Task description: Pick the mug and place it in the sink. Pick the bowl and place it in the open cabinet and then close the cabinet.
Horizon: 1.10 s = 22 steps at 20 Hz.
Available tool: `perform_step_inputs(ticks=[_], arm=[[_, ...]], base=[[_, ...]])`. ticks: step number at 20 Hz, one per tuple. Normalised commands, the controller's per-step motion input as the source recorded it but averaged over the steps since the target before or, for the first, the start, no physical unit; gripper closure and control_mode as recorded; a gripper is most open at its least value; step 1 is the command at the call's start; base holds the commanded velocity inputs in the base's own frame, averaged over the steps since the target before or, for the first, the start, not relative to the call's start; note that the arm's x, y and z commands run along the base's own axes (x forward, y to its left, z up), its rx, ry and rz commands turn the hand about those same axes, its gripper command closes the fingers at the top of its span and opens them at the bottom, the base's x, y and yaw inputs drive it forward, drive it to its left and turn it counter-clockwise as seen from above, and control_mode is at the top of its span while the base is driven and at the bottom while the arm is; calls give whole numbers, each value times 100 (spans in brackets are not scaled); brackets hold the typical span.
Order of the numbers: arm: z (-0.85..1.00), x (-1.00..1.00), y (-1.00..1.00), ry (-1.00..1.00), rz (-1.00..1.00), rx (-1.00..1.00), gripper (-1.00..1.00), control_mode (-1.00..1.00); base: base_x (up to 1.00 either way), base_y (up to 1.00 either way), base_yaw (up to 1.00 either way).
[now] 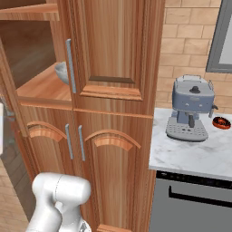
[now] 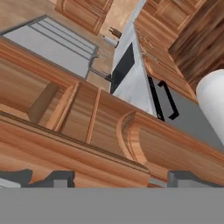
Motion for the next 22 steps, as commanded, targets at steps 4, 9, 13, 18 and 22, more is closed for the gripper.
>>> perform_step_inputs(ticks=[4,9,13,18,22], arm=[[3,53,0,2,2,0,-100,-100],[4,62,0,5,1,0,-100,-100],[0,63,-3,5,2,0,-100,-100],[0,54,-6,2,2,0,-100,-100],[0,67,-4,2,2,0,-100,-100]], base=[[0,0,0],[0,0,0],[0,0,0],[0,0,0],[0,0,0]])
